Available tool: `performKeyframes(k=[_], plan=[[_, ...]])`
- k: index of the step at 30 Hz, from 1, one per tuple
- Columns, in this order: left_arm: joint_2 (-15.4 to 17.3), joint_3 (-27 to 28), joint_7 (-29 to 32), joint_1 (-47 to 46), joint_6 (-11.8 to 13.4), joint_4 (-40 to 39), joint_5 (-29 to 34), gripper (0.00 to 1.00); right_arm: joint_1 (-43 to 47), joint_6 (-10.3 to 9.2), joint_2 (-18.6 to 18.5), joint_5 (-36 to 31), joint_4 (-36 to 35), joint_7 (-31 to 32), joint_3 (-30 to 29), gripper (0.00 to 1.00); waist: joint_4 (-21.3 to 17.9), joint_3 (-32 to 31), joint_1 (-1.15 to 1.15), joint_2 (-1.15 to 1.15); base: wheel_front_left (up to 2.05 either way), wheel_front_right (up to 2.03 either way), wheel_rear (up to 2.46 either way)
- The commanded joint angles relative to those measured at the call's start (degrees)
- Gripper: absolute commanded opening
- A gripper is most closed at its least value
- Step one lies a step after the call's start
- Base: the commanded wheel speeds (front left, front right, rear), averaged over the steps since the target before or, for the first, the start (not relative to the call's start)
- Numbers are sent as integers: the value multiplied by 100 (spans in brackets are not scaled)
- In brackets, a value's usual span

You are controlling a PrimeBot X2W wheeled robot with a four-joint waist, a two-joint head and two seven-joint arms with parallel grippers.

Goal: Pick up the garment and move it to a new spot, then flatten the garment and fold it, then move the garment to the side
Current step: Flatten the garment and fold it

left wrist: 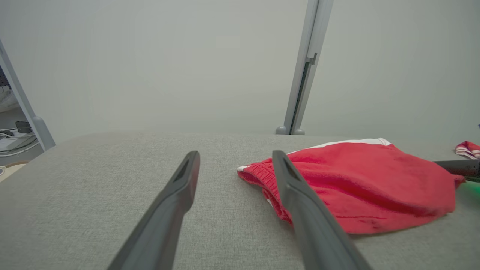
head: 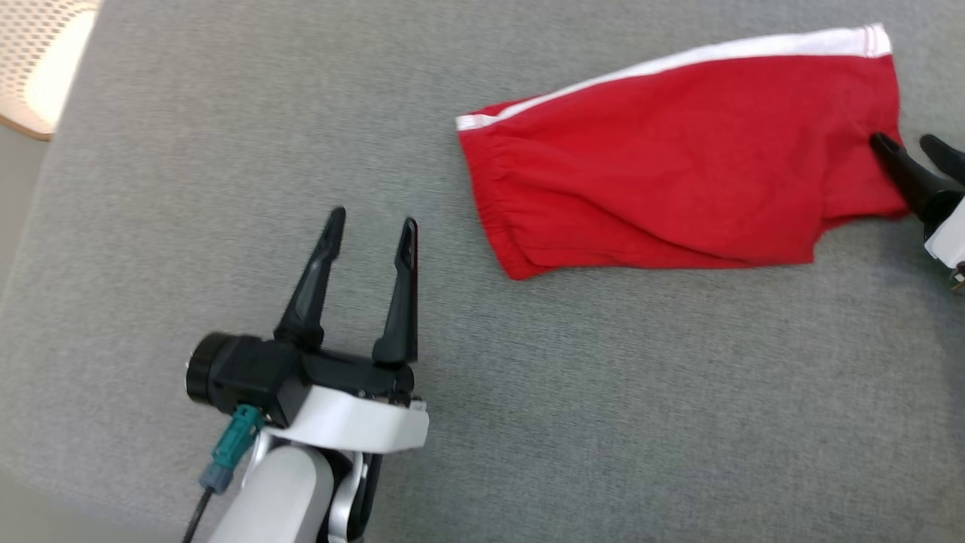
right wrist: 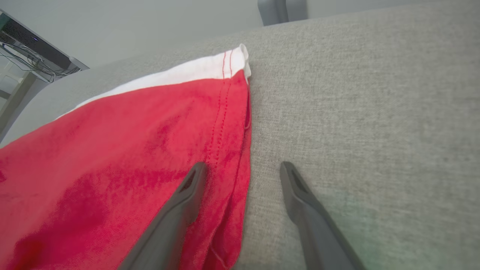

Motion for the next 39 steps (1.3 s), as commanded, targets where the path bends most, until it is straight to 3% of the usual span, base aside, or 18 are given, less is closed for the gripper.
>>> performKeyframes(k=[1,2,4,5,13,24,28,32,39], plan=[[-51,87,-23,117,-58,-32,100,100,149,-5,180,-47,208,174,183,81,196,-163,0,0,0,0,0],[-123,130,-24,205,-112,-45,174,100,184,-3,261,-40,301,223,227,55,239,-201,0,0,0,0,0],[-216,188,-24,356,-210,-56,288,100,246,-2,386,1,433,286,302,27,302,-276,0,0,0,0,0],[-254,221,-24,407,-250,-54,334,100,275,-2,414,2,477,302,340,0,320,-310,0,0,0,0,0],[-347,491,-24,616,-423,-57,578,100,257,-5,223,-206,641,-120,445,0,195,-536,0,0,0,0,0],[-368,745,-24,792,-652,-19,772,100,401,-9,-1078,-531,240,-275,380,0,-293,-705,0,0,0,0,0],[-369,766,-24,766,-684,8,803,100,211,-5,-1336,-816,16,-142,330,0,-390,-706,0,0,0,0,0],[-369,747,-24,739,-690,67,797,100,11,-5,-1227,-1207,-312,-12,290,0,-437,-755,0,0,0,0,0],[-371,736,-24,825,-678,168,776,100,-139,-5,-671,-1985,-1044,364,274,0,-397,-974,0,0,0,0,0]])
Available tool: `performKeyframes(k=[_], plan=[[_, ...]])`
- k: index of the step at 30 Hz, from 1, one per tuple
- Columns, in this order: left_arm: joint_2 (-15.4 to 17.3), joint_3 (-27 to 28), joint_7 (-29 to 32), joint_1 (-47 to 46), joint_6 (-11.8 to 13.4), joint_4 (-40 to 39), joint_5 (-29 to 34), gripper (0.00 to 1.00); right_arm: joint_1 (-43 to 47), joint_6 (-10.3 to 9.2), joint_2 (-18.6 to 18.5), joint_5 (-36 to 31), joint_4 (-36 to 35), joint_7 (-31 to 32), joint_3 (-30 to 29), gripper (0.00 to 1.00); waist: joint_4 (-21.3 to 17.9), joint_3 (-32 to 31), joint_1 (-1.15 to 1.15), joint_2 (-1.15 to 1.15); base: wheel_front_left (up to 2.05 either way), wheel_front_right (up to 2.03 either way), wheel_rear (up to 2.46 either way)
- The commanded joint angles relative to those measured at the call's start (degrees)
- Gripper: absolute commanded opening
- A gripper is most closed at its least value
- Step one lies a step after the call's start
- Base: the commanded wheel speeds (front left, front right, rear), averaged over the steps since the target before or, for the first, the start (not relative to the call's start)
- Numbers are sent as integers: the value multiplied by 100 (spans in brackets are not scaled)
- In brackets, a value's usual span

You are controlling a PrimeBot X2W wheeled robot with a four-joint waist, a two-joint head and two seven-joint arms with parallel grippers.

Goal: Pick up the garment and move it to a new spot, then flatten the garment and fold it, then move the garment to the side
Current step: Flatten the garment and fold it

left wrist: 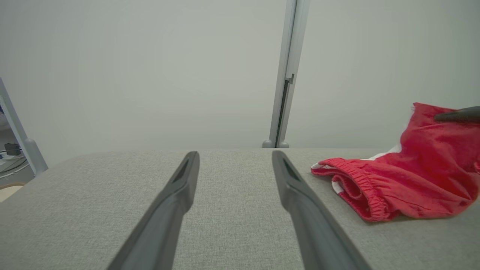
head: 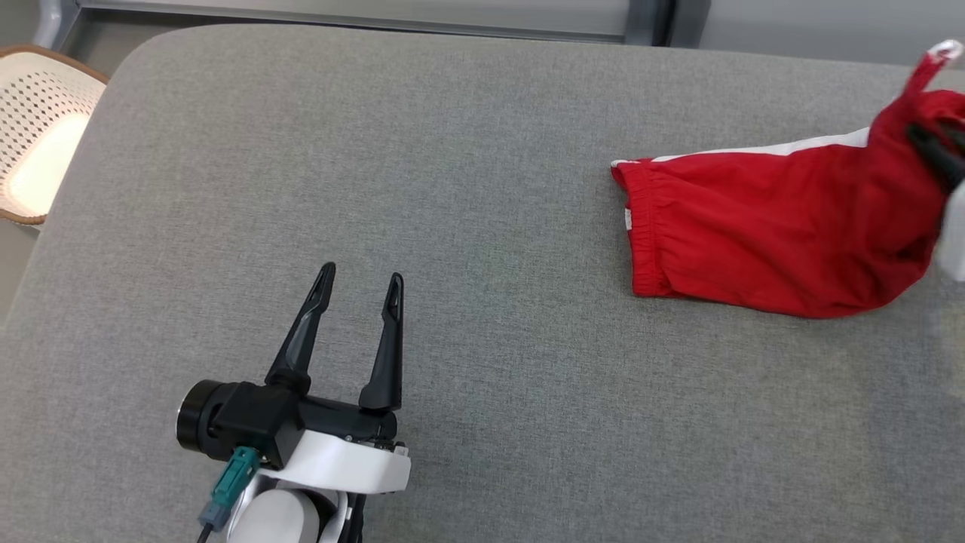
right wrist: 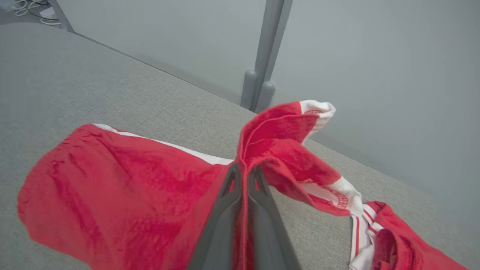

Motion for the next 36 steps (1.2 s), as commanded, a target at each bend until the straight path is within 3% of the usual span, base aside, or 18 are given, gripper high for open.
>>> performKeyframes(k=[1,6,16,18,19,20,25,30,36], plan=[[17,-1,-23,79,8,15,-13,100,-42,-5,177,-182,-168,124,-16,0,40,-79,0,0,0,0,0],[16,-88,-23,113,21,49,-68,100,71,-6,642,-619,-604,531,86,0,143,-182,0,0,0,0,0],[14,-267,-23,92,73,86,-250,100,184,-5,1290,-684,-747,1073,569,0,455,-130,0,0,0,0,0],[15,-294,-23,88,78,104,-282,100,211,-5,1395,-614,-750,1028,630,23,477,-141,0,0,0,0,0],[16,-304,-23,91,77,117,-292,100,237,-5,1435,-591,-747,987,630,44,479,-158,0,0,0,0,0],[16,-309,-23,104,89,130,-289,100,259,-5,1483,-557,-760,923,607,100,473,-179,0,0,0,0,0],[15,-258,-24,182,128,129,-252,100,429,-5,1454,-671,-1032,150,289,100,347,-359,0,0,0,0,0],[17,-60,-24,318,144,19,-153,100,970,-5,1329,-1116,-1172,-948,-474,100,39,-595,0,0,0,0,0],[18,314,-17,574,160,-124,7,100,1909,-5,1763,-1798,-933,-2304,-1407,100,-506,-841,0,0,0,0,0]])
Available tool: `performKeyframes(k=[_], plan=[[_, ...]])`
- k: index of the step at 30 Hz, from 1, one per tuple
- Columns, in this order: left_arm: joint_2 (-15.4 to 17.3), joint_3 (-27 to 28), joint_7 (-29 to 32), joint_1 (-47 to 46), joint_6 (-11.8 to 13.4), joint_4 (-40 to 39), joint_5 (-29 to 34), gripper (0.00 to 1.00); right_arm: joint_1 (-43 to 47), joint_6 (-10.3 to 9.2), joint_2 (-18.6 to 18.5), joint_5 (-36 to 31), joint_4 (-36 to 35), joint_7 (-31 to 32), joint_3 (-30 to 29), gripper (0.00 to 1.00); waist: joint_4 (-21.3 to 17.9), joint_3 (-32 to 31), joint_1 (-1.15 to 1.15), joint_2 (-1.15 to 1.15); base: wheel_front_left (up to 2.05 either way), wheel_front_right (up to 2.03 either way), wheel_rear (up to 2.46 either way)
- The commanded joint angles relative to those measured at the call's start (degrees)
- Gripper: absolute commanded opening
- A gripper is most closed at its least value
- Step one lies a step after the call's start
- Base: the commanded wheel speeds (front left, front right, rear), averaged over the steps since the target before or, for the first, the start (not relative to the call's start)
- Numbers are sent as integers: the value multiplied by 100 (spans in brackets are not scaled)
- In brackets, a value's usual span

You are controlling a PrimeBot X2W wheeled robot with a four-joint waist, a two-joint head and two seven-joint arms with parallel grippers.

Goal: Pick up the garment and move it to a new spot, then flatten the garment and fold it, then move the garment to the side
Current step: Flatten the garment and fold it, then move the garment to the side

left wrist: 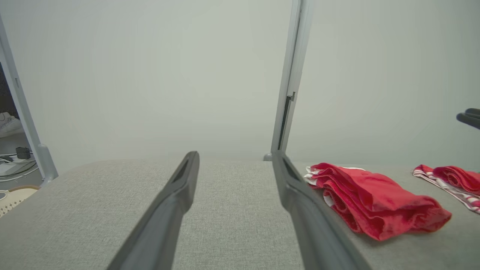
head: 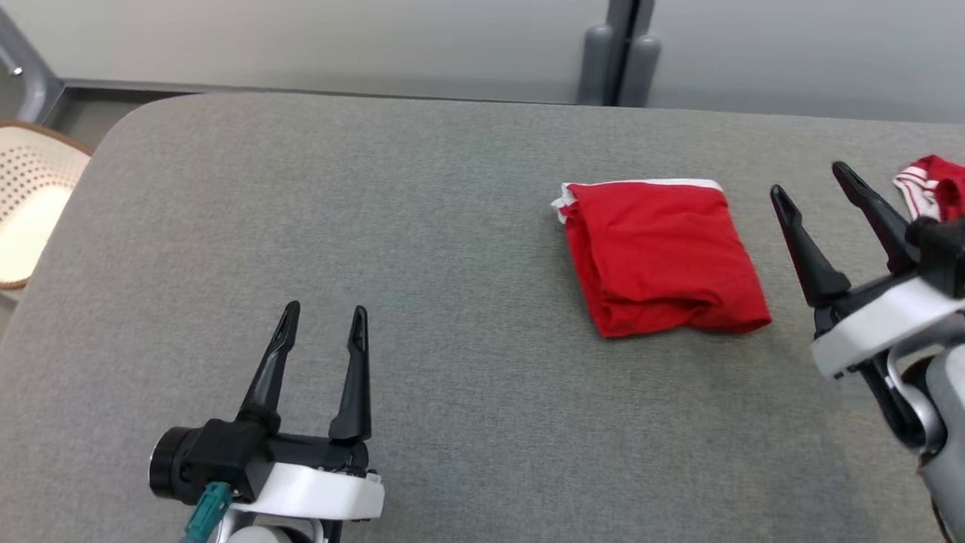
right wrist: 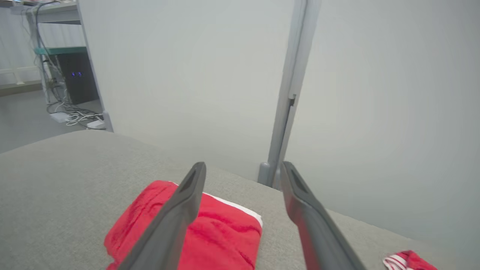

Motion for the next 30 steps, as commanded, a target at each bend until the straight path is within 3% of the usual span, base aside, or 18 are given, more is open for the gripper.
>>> performKeyframes(k=[1,4,7,14,20,30], plan=[[23,89,-10,95,32,-18,39,100,189,-3,125,-158,65,-270,-83,100,-294,-184,0,0,0,0,0],[22,260,-10,229,55,-74,116,100,636,-4,553,-501,352,-853,-466,100,-491,-296,0,0,0,0,0],[24,460,-10,402,100,-167,158,100,1054,-4,1008,-843,465,-1038,-781,100,-657,-407,0,0,0,0,0],[19,739,-10,1062,300,-254,283,100,2177,-4,1843,-1520,-288,-1055,-1296,100,-950,-823,0,0,0,0,0],[20,745,-10,1432,386,-185,253,100,2719,-4,2083,-1652,-489,-1056,-1384,100,-1008,-1015,0,0,0,0,0],[21,648,-10,1515,372,-98,353,100,2861,-4,2145,-1717,-601,-1058,-1443,100,-897,-1091,0,0,0,0,0]])
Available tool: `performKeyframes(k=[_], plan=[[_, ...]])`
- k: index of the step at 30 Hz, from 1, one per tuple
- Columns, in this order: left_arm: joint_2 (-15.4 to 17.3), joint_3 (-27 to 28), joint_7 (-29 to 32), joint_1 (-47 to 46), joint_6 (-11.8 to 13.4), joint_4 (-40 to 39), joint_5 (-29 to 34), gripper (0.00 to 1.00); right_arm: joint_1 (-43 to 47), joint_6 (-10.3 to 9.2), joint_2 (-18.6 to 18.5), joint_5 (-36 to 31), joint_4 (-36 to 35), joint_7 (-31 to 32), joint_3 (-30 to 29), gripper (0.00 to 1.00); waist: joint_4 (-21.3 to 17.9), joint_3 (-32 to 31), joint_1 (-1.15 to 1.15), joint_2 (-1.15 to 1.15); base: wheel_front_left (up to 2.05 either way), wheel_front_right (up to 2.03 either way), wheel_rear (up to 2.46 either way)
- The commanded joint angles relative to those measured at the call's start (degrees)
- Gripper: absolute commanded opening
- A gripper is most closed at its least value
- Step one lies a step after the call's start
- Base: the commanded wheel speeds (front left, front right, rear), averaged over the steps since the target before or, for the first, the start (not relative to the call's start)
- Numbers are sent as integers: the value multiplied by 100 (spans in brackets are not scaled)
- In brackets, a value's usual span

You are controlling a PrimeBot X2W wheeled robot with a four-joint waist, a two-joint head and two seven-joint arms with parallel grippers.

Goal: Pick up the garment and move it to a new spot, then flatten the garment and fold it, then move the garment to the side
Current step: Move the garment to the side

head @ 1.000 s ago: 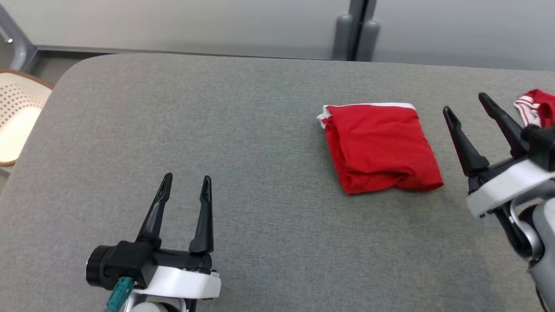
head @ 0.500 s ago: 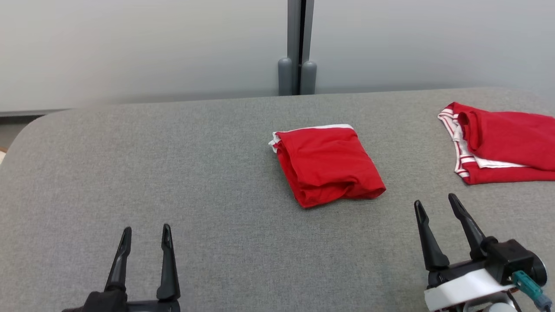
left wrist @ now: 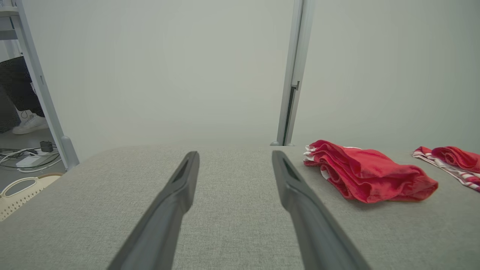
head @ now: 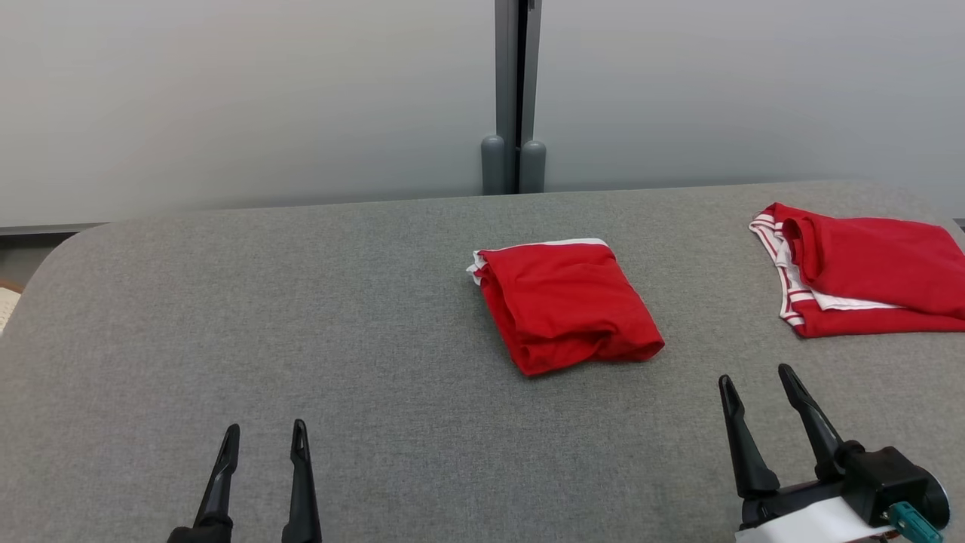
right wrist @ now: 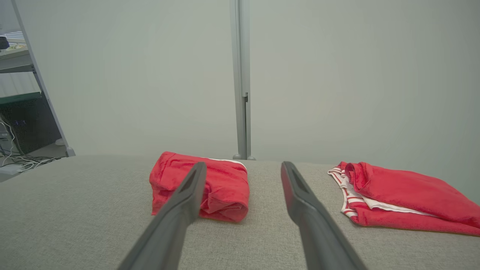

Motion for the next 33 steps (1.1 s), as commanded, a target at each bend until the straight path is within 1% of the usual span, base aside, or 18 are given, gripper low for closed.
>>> performKeyframes(k=[1,8,12,15,17,18,20,24,27,28,31,33], plan=[[21,0,-10,76,10,8,40,100,35,-3,-7,-30,-34,-31,-7,100,13,-4,0,0,0,0,0],[22,-42,-10,56,1,52,109,100,81,-3,43,-63,-67,-32,-53,100,117,19,0,0,0,0,0],[22,-95,-10,-56,-15,46,177,100,-44,-3,92,275,17,-31,-89,100,217,127,0,0,0,0,0],[20,-196,-10,-236,-30,-7,207,100,-417,-2,-96,727,320,-31,128,100,333,363,0,0,0,0,0],[22,-284,-10,-376,-52,-42,224,100,-782,-3,-420,1109,812,-19,518,100,424,577,0,0,0,0,0],[21,-346,-9,-448,-65,-49,229,100,-1071,-4,-555,1428,1016,43,672,100,474,711,0,0,0,0,0],[19,-455,-9,-648,-91,-67,246,100,-1642,-2,-819,2154,1295,373,936,100,579,959,0,0,0,0,0],[17,-640,-10,-948,-114,-116,372,100,-2606,-2,-1483,3480,1573,1398,1360,100,757,1357,0,0,0,0,0],[21,-730,-9,-1095,-81,-98,324,100,-3185,-2,-1857,4327,1784,2324,1528,100,853,1592,0,0,0,0,0],[19,-793,-10,-1200,-84,-100,308,100,-3507,-2,-2059,4707,1960,2886,1598,100,928,1729,0,0,0,0,0],[22,-870,-10,-1309,-65,-94,260,100,-3880,-2,-2250,5032,2255,3527,1717,100,1038,1916,0,0,0,0,0],[19,-906,-10,-1402,-39,-102,212,100,-4080,-2,-2297,5114,2404,3787,1799,100,1100,2036,0,0,0,0,0]])
